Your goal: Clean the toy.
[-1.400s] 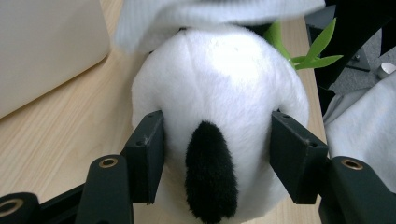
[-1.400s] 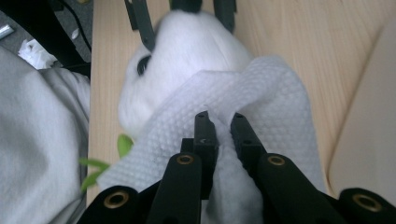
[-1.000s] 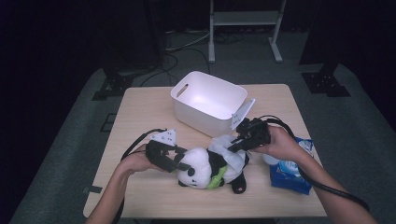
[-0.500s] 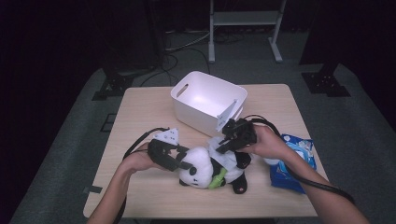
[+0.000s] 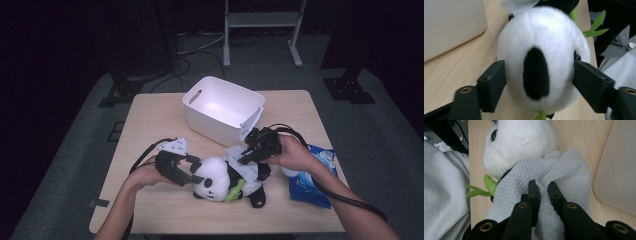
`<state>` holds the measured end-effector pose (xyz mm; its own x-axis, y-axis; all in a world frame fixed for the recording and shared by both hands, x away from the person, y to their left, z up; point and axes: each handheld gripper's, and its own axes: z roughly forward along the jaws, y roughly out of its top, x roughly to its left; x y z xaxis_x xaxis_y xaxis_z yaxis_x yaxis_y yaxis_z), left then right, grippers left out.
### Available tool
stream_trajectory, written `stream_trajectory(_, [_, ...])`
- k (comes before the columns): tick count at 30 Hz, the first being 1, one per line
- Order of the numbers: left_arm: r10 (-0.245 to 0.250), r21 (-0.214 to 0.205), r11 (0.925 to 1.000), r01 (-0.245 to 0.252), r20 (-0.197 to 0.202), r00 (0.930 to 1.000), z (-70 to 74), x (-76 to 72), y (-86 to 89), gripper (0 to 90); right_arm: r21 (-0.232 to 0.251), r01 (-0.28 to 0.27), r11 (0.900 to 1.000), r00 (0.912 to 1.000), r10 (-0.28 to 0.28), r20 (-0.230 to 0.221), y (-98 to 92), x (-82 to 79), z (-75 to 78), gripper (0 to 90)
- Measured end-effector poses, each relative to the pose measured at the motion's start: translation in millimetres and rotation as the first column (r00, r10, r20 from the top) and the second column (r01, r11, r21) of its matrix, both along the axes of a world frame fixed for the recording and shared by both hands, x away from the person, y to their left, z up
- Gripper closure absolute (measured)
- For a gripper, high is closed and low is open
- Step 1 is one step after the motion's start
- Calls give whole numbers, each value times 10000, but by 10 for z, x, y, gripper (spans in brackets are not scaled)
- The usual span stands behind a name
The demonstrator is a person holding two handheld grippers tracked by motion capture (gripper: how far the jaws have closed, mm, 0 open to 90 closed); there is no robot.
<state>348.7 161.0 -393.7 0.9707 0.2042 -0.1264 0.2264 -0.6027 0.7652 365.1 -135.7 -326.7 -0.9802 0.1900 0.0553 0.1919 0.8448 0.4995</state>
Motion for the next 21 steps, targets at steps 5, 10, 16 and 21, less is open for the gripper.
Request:
stream_trajectory(5, [41, -109, 9999, -49, -737, 9973, -195, 31, 24, 127, 114, 222, 9997, 9997, -222, -51, -90, -20, -32, 826])
stream_trajectory(10, [-74, -528, 9986, 24, -937, 9956, -296, 90, 8, 271, 296, 162, 9994, 9999, -162, -10, -85, -32, -75, 826])
stream_trajectory(16, [-94, -461, 9989, 76, -407, 9991, -171, 73, -7, 435, 463, 70, 9989, 10000, -72, 37, -41, -15, -31, 826])
stream_trajectory(21, [-307, -107, 9995, 311, 383, 9988, 137, 10, -133, 484, 946, -309, 9950, 9991, 281, 309, 126, -68, 106, 827])
